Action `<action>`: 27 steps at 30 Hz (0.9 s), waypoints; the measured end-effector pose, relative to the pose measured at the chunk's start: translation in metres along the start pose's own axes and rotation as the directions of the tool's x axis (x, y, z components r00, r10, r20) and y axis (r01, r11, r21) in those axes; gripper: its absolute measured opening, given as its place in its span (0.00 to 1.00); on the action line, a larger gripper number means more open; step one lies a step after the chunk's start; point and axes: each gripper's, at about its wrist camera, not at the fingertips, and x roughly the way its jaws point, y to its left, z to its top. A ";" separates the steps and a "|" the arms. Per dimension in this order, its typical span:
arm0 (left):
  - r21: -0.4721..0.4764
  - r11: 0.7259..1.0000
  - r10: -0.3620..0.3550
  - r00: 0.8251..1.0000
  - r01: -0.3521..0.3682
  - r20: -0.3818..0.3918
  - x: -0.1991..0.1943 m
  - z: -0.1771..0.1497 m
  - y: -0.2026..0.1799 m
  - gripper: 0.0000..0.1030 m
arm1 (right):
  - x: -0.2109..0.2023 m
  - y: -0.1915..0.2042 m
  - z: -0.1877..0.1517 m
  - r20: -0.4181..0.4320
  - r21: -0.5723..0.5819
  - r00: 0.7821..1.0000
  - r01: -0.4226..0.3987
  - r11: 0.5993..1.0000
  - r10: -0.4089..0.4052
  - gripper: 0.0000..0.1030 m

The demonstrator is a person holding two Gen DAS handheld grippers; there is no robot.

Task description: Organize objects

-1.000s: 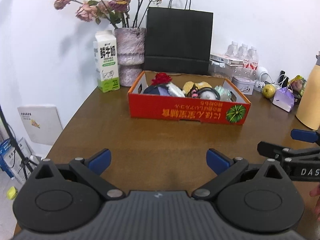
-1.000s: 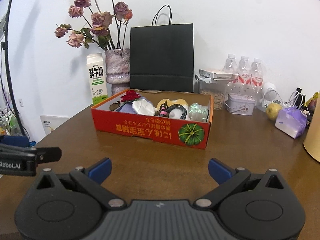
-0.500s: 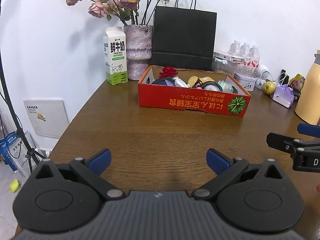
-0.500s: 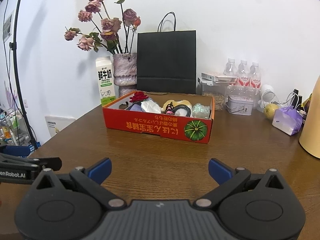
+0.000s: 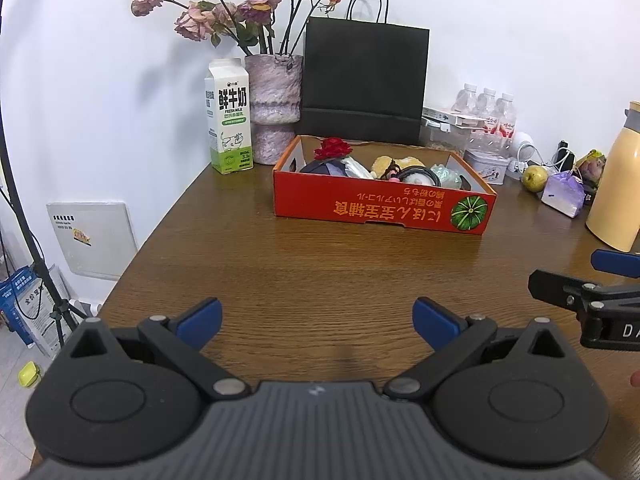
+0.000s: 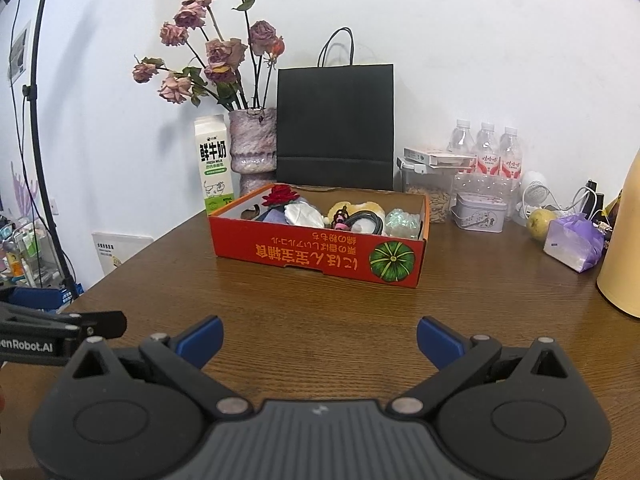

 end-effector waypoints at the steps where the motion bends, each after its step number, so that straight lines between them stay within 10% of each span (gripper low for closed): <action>1: 0.001 1.000 0.001 1.000 -0.001 0.000 0.000 0.000 0.000 1.00 | 0.000 0.000 0.000 0.000 0.000 1.000 0.000 1.000 0.000 1.00; 27: 0.007 1.000 -0.003 1.000 0.003 0.002 -0.001 0.001 0.001 1.00 | -0.001 0.001 -0.002 -0.001 0.004 1.000 0.001 1.000 -0.001 1.00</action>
